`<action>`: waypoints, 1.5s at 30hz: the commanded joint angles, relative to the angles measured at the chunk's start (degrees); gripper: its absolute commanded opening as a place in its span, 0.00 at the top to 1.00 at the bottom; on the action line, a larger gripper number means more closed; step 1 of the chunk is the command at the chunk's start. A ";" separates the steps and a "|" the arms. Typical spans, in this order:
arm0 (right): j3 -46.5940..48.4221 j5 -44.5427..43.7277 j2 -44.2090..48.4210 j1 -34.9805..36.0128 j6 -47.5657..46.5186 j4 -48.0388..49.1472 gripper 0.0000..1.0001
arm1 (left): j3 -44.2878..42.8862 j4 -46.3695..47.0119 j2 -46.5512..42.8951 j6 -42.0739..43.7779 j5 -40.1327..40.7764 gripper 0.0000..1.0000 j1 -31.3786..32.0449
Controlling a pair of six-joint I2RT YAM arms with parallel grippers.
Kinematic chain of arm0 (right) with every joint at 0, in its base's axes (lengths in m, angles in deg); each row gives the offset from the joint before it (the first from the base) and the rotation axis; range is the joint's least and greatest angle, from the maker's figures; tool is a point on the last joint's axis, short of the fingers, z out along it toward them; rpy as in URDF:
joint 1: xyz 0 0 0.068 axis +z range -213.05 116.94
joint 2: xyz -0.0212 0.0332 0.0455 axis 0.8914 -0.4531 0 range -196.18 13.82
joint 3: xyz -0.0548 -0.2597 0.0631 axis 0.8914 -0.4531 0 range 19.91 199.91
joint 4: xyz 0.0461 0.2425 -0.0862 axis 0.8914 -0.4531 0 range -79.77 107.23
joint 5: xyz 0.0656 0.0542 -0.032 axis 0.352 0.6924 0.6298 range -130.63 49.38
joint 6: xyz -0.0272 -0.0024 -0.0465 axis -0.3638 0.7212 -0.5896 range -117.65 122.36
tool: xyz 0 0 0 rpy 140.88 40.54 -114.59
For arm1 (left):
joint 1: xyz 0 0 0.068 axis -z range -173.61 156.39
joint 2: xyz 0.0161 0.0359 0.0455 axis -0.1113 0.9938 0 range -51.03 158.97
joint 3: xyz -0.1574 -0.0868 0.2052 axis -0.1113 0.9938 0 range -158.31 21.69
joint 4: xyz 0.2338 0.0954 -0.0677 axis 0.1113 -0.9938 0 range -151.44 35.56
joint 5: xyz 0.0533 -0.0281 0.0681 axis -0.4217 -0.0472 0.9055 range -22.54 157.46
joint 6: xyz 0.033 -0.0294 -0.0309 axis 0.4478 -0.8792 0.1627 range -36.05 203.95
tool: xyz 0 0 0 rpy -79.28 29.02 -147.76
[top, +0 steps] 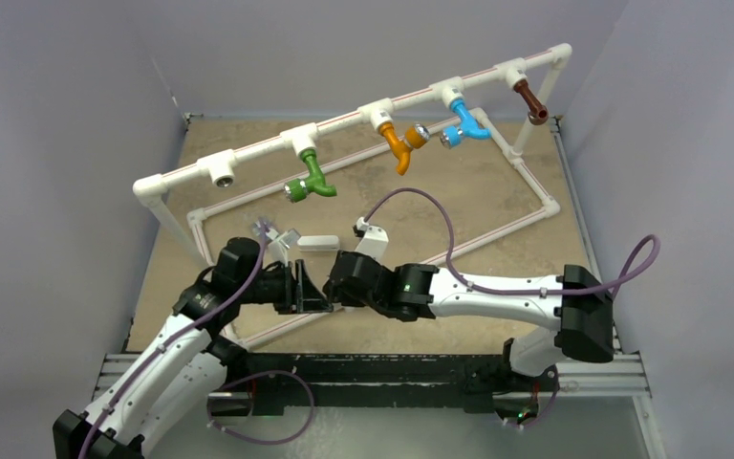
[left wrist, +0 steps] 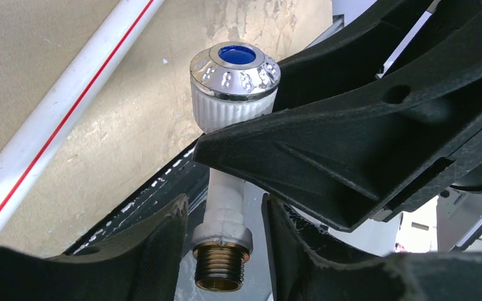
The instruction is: Install the water faucets
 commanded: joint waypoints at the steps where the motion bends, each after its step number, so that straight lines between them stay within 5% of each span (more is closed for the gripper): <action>1: 2.83 -2.61 -0.03 0.62 1.60 -1.80 1.00 | -0.78 0.31 0.42 -0.35 0.46 0.57 0.36; 7: 2.93 -2.39 -0.22 0.80 1.66 -1.69 1.00 | -0.69 0.40 0.90 -0.41 0.32 0.68 0.36; 9: 3.01 -2.49 -0.31 0.80 1.72 -1.77 1.00 | -0.69 0.47 0.93 -0.32 0.22 0.95 0.40; 10: 3.01 -2.58 -0.31 0.77 1.74 -1.82 1.00 | -0.76 0.48 1.06 -0.41 0.23 1.00 0.36; 14: 2.65 -2.47 0.13 0.80 2.23 -1.76 1.00 | -0.80 1.15 1.14 -0.53 -1.20 1.00 0.42; 23: -2.92 -1.88 8.26 0.80 4.16 -0.16 0.28 | 0.38 5.99 -0.04 -3.08 -5.32 1.00 0.35; 29: -7.77 -1.28 19.00 0.80 -0.76 1.27 0.02 | 3.74 15.27 -0.43 -6.90 -10.00 1.00 0.35; 39: -14.76 7.55 41.94 0.80 -16.50 6.42 0.02 | 4.70 32.92 0.17 -12.04 -18.42 1.00 0.37; 45: -12.77 13.80 44.06 0.80 -23.86 5.66 0.04 | 3.51 40.37 -1.62 -14.65 -21.67 1.00 0.35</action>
